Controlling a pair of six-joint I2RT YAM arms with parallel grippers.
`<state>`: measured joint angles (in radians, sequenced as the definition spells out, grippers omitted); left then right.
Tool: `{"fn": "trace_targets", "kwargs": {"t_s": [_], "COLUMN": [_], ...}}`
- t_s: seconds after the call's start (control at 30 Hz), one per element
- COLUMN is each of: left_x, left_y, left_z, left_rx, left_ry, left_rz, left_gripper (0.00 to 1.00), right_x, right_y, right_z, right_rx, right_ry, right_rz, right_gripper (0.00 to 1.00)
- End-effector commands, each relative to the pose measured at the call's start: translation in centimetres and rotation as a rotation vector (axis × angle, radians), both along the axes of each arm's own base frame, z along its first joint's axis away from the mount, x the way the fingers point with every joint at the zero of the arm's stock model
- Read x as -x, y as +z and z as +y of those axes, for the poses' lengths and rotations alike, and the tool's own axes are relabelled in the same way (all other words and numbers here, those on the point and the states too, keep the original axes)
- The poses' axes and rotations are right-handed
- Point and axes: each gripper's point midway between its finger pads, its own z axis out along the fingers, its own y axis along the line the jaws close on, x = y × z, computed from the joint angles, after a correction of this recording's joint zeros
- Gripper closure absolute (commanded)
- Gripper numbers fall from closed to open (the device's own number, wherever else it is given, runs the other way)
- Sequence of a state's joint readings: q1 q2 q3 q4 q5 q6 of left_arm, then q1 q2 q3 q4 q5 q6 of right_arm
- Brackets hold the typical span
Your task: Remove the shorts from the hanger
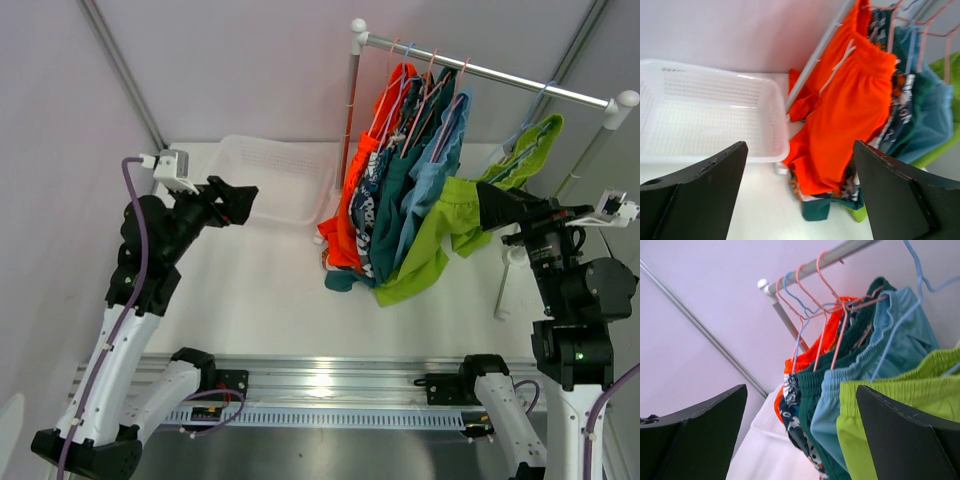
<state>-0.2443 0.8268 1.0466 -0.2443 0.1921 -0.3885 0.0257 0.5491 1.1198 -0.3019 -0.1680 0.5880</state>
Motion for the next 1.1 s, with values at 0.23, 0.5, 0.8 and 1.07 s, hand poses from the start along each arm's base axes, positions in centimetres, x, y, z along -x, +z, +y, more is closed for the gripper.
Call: {"fn": "trace_targets", "kwargs": {"t_s": [0.23,0.5,0.8,1.07], "left_x": [-1.3,-0.7,-0.3,0.0], "left_y": [-8.6,-9.1,-8.7,-8.6], "left_z": [4.2,3.8,3.7,3.2], "left_rx": [-0.177,-0.162,-0.156,-0.150], "left_ry": [0.223,0.195,0.185,0.156], "left_rz": [0.197,0.208,0.200,0.195], "left_gripper": [0.08,0.10,0.10,0.09], "right_x": [-3.5,-7.4,-10.9,-14.1], "right_y": [3.6,5.8,2.8,-2.5], "right_z": [-1.0,-2.8,-4.4,-5.3], "right_rx": [0.130,0.159,0.106,0.103], "right_ry": [-0.073,-0.185,-0.275,-0.357], "right_rz": [-0.078,-0.060,0.052,0.209], "right_gripper": [0.01,0.01,0.05,0.12]}}
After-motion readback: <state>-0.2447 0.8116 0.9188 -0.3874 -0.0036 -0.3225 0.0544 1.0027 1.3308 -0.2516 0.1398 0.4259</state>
